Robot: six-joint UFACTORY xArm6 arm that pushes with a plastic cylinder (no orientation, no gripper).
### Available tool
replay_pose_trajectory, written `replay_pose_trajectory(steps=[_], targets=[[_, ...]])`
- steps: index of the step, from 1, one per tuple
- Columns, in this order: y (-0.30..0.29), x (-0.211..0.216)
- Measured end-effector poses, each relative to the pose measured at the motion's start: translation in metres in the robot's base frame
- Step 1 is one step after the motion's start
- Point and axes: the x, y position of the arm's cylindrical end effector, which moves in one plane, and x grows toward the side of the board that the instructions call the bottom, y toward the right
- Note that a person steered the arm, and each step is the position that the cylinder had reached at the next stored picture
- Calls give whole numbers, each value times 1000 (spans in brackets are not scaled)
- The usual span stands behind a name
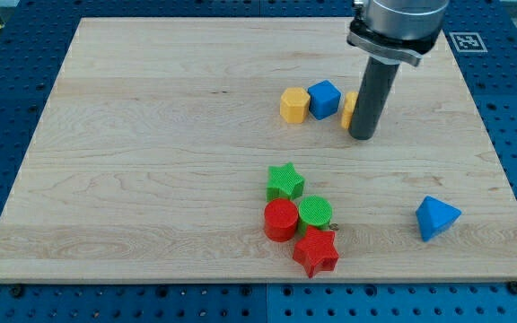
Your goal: Push the blue triangle toward the blue cube
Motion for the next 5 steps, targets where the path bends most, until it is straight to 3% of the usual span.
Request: replay_pose_trajectory(steps=[1,3,4,5], targets=[[-4,-1],[83,61],[124,104],[125,170]])
